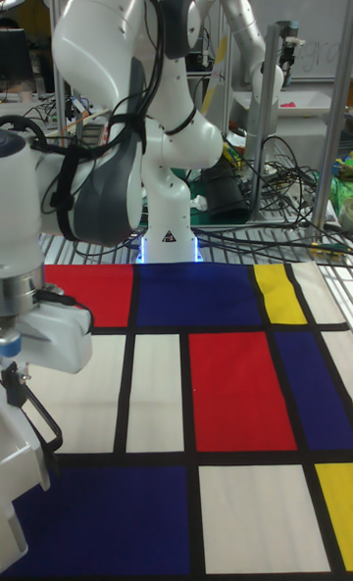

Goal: Use the gripper to push and close the drawer

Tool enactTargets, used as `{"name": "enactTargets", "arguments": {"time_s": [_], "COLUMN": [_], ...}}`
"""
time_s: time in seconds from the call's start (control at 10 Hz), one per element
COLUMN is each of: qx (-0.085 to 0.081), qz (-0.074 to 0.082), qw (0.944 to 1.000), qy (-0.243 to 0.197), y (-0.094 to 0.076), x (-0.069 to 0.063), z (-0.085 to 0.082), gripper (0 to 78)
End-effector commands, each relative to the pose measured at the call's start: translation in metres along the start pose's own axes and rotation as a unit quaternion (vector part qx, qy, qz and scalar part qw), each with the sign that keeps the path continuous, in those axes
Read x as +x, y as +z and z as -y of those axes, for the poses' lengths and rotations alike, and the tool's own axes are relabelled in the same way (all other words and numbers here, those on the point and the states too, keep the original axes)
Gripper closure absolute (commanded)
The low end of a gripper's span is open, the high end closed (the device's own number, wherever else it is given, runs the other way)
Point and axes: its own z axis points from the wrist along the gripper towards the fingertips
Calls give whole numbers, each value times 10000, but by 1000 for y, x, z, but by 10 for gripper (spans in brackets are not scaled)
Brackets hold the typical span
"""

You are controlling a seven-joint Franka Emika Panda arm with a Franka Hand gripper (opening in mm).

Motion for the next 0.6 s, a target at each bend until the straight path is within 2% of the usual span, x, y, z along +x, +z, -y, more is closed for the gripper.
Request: {"name": "enactTargets", "arguments": {"time_s": [0.1, 0.2, 0.3, 0.6], "qx": [-72, -100, -144, -123], "qz": [-113, -412, -525, -467], "qw": [9995, 9983, 9976, 9973], "qy": [269, 393, 429, 544], "y": [2, -6, -16, -17], "x": [5, 10, 14, 24], "z": [2, 1, 5, 6], "gripper": [776, 776, 776, 776]}}
